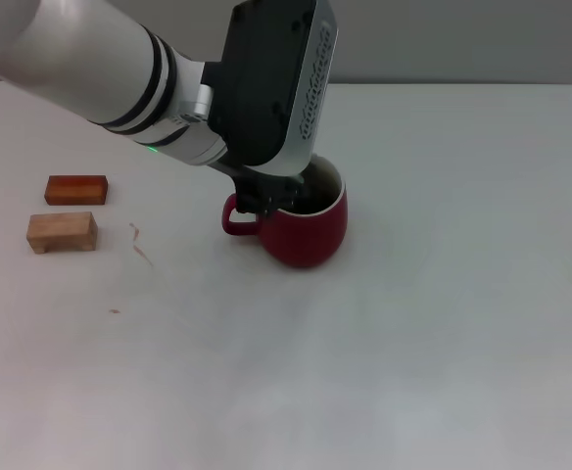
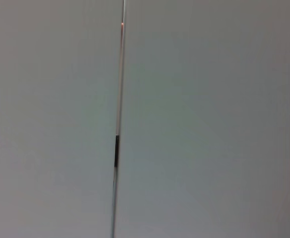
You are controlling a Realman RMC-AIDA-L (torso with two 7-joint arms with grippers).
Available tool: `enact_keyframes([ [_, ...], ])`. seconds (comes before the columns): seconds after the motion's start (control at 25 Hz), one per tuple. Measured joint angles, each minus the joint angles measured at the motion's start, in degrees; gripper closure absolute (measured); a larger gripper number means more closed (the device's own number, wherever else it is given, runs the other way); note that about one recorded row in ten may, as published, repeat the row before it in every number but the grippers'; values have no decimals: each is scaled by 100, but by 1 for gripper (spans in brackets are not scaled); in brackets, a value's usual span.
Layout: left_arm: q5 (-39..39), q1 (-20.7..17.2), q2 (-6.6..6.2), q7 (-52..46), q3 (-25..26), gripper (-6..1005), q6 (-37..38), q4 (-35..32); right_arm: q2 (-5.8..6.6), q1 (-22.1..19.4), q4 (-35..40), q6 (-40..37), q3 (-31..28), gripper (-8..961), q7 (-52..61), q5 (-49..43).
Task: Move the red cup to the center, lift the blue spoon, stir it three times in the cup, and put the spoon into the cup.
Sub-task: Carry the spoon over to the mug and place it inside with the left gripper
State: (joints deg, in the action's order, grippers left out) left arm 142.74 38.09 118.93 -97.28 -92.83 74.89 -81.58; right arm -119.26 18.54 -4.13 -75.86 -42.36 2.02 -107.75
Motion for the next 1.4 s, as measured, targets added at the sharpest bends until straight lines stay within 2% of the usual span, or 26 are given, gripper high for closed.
enact_keyframes([
  [0.48, 302, -19, -19, -78, 30, 754, 488, -227, 10, 9, 0, 1, 9, 403, 0, 0],
  [0.84, -47, -30, -9, -104, -32, 752, 628, -370, 9, 25, 0, 10, 9, 404, 0, 0],
  [1.4, -150, -10, 14, -114, -187, 747, -179, 3, 9, 22, 0, 6, 9, 404, 0, 0],
])
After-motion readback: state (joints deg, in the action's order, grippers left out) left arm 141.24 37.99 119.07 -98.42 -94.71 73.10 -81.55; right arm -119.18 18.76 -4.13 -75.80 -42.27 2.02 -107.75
